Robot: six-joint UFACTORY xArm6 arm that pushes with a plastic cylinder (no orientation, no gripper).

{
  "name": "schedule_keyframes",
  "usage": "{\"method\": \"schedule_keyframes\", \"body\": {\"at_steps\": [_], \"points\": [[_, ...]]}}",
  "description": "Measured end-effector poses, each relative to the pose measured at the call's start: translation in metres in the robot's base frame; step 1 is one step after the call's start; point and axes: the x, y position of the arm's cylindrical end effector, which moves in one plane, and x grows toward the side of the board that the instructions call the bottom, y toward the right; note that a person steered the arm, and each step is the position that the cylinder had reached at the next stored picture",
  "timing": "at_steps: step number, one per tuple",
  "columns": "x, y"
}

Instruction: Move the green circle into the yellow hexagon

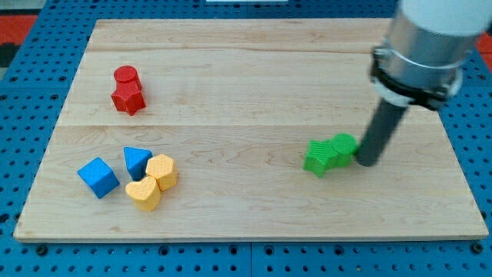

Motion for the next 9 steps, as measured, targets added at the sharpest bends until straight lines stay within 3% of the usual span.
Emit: {"method": "schedule_keyframes", "body": {"at_steps": [1, 3, 4, 6, 9], "points": [[-0.007, -0.037], [-0.079, -0.034], [-0.079, -0.062], [-0.041, -0.093], [-0.002, -0.062]]}}
